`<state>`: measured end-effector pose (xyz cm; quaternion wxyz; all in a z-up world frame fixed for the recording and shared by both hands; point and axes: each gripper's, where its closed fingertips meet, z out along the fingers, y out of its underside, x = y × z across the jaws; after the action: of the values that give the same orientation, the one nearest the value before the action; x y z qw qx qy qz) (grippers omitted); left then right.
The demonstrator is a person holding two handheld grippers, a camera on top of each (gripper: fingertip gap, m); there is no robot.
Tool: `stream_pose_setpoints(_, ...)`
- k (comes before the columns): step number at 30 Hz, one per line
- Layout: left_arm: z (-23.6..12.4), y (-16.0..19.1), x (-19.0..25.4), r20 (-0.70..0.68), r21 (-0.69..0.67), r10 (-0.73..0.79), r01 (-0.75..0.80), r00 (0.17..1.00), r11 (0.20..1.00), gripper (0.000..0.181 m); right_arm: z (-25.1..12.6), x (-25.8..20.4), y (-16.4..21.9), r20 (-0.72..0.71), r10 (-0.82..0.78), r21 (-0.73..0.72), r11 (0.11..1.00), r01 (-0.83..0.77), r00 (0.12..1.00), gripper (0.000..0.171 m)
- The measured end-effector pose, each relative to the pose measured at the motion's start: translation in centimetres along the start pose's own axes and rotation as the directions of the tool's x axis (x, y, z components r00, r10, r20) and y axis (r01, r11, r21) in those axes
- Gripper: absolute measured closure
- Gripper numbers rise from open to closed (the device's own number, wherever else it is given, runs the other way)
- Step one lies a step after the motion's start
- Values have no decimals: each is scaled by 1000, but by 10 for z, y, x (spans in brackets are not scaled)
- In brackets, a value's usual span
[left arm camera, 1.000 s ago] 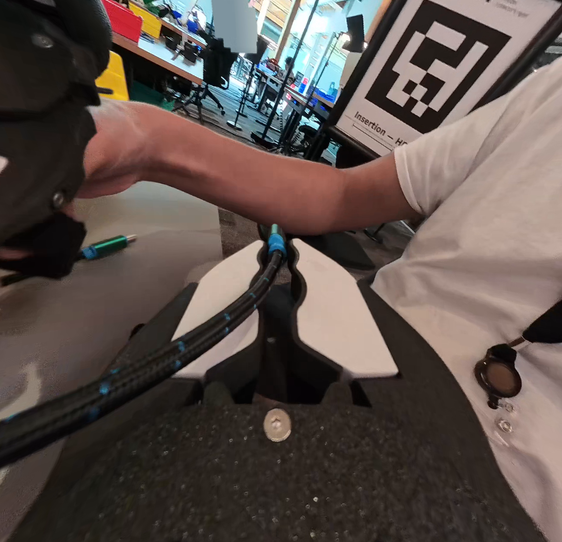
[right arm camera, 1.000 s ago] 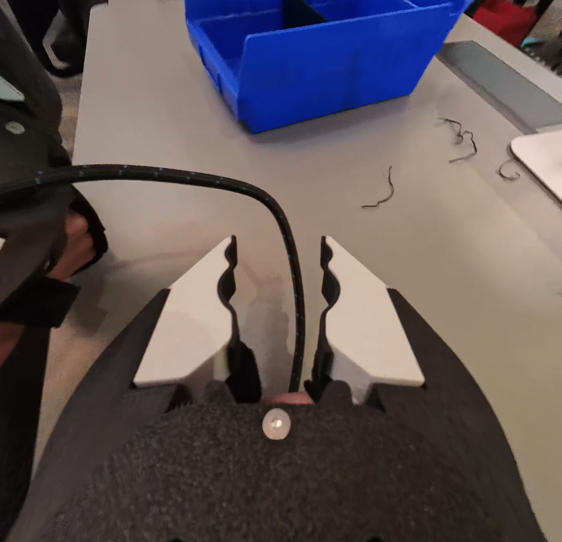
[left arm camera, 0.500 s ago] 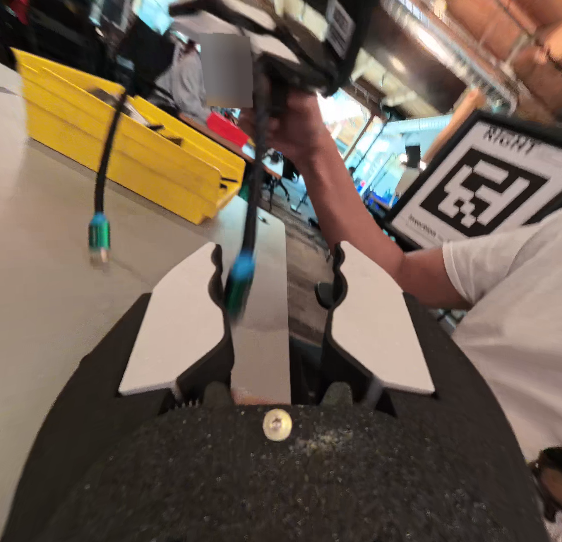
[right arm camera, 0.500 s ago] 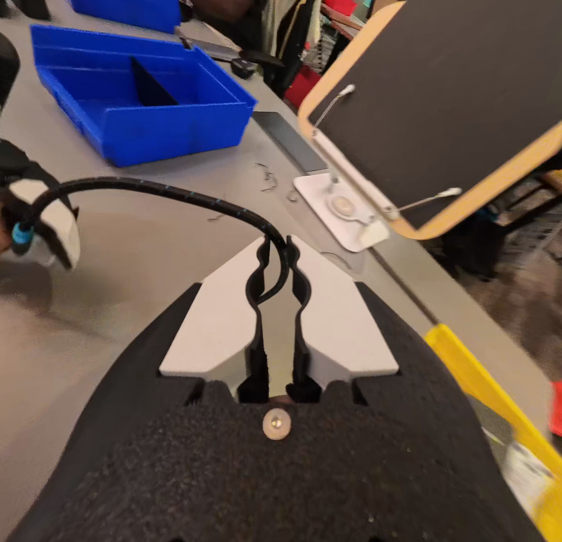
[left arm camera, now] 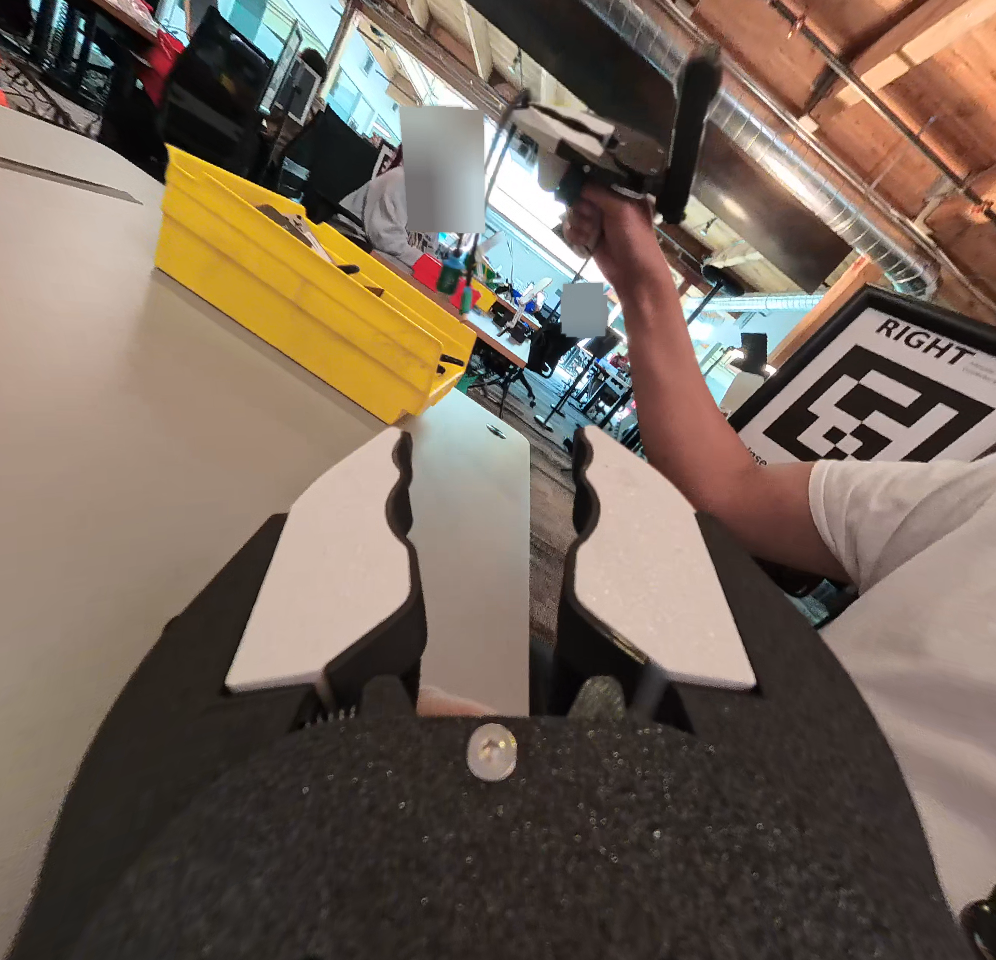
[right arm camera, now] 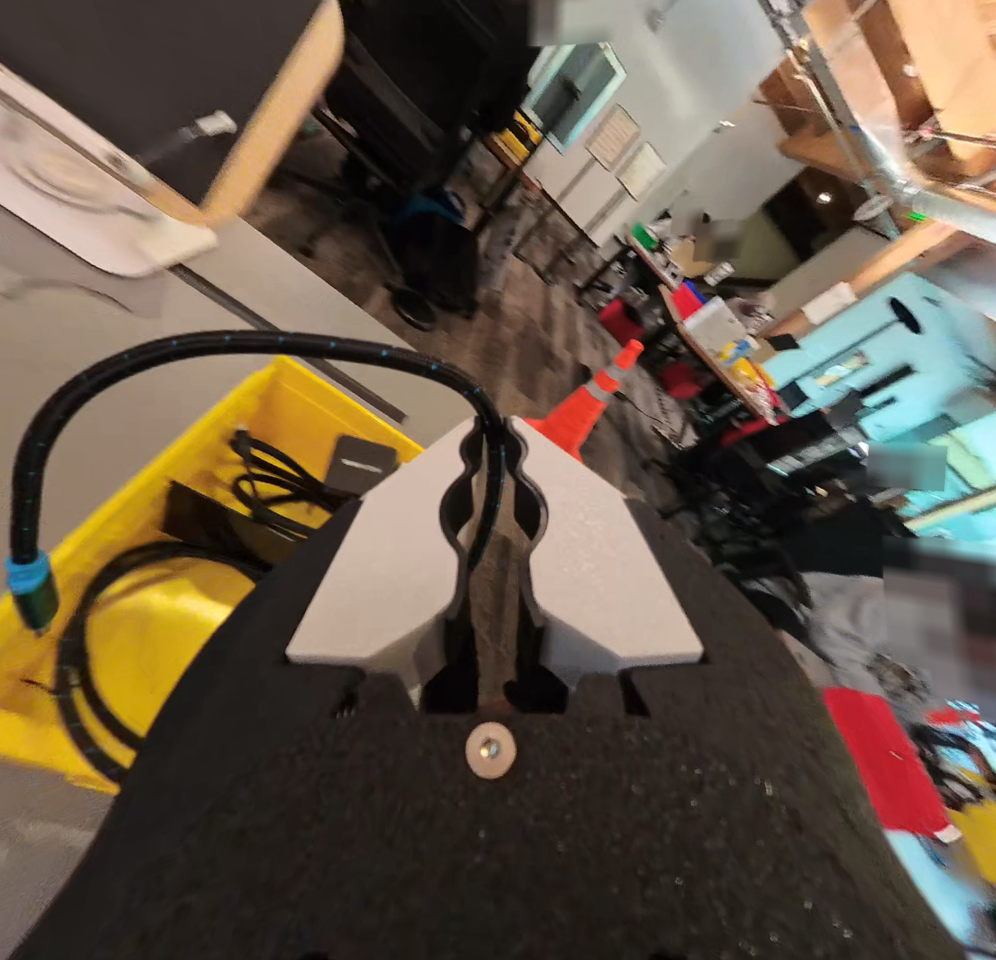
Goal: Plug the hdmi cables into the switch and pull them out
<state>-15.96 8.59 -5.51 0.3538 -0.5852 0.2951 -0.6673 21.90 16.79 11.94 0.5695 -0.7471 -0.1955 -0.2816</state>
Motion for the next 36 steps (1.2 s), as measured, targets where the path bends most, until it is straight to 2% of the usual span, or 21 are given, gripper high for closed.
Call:
stream_pose_setpoints(5,7,12,7,-19,-52,11,-12,1000,999,125,6,-12,50,-121,-157,-119,983,143,980,166)
stream_pose_setpoints(10,9,17,9,-21,-74,26,-27,999,997,126,-13,-59,100,-43,-282,-259,930,262,958,166)
stream_pose_setpoints(13,10,18,8,-22,-76,14,-15,1000,997,127,-26,-69,112,-6,-325,-308,900,307,946,165)
stream_pose_setpoints(16,10,19,10,-23,-86,27,-29,999,996,127,-49,-87,122,173,-319,-394,845,362,932,164)
stream_pose_setpoints(19,10,19,14,-26,-89,46,-48,999,995,127,-86,-121,133,383,-206,-464,800,380,900,164)
stream_pose_setpoints(24,11,22,16,-39,-91,25,-28,999,995,127,-111,-162,148,538,-91,-466,797,385,838,162)
stream_pose_setpoints(27,12,23,20,-47,-95,32,-36,998,995,127,-105,-161,168,524,-101,-505,763,404,846,162)
stream_pose_setpoints(30,14,25,22,-52,-102,36,-41,998,994,127,-80,-121,184,386,-279,-538,706,460,879,165)
stream_pose_setpoints(32,15,28,23,-56,-111,37,-43,998,993,128,-58,-100,190,318,-374,-536,688,490,871,166)
stream_pose_setpoints(34,17,31,24,-58,-122,42,-49,997,991,128,-44,-101,198,344,-365,-517,695,499,865,166)
stream_pose_setpoints(36,18,33,26,-63,-129,45,-53,997,990,127,-38,-109,211,404,-284,-522,709,474,870,165)
